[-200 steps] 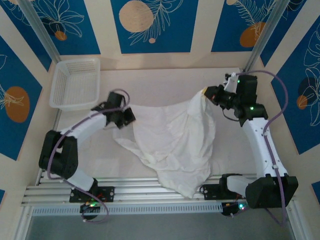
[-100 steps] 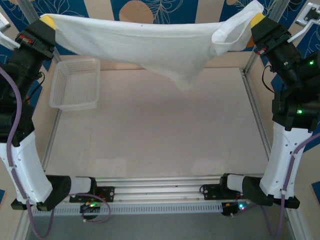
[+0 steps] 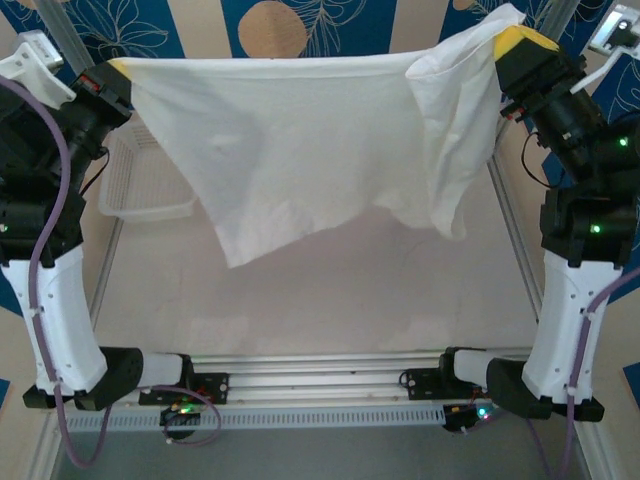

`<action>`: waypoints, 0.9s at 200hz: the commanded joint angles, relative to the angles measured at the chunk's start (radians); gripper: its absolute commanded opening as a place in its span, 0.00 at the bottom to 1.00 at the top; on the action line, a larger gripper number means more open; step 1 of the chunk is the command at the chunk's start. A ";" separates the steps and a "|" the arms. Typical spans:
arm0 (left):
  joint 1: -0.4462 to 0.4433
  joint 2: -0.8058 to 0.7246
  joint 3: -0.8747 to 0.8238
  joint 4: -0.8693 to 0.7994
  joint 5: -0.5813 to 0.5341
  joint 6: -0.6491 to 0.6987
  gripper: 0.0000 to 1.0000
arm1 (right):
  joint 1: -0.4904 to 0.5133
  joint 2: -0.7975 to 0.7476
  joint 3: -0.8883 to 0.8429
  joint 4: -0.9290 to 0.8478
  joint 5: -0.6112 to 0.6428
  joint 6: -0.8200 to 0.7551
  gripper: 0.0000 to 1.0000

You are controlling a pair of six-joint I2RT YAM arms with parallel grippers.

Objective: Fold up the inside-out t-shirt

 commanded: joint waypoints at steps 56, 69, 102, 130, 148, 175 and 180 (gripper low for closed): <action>0.012 -0.225 -0.135 0.134 -0.185 0.090 0.00 | 0.053 -0.105 0.055 0.054 -0.074 -0.118 0.00; 0.012 -0.240 -0.169 0.151 -0.183 0.085 0.00 | 0.058 -0.098 0.041 0.017 -0.050 -0.119 0.00; 0.012 -0.207 -0.265 0.159 -0.167 0.079 0.00 | 0.064 -0.036 -0.050 -0.024 -0.035 -0.104 0.00; 0.012 -0.128 -0.382 0.167 -0.186 0.095 0.00 | 0.064 0.093 -0.136 -0.011 -0.065 -0.066 0.00; 0.014 -0.056 -0.482 0.208 -0.193 0.091 0.00 | 0.062 0.216 -0.162 -0.005 -0.071 -0.046 0.00; 0.015 0.115 -0.559 0.321 -0.188 0.087 0.00 | 0.047 0.458 -0.083 -0.065 -0.012 0.002 0.05; 0.015 0.158 -0.549 0.332 -0.191 0.092 0.00 | 0.042 0.515 -0.046 -0.091 -0.004 0.017 0.12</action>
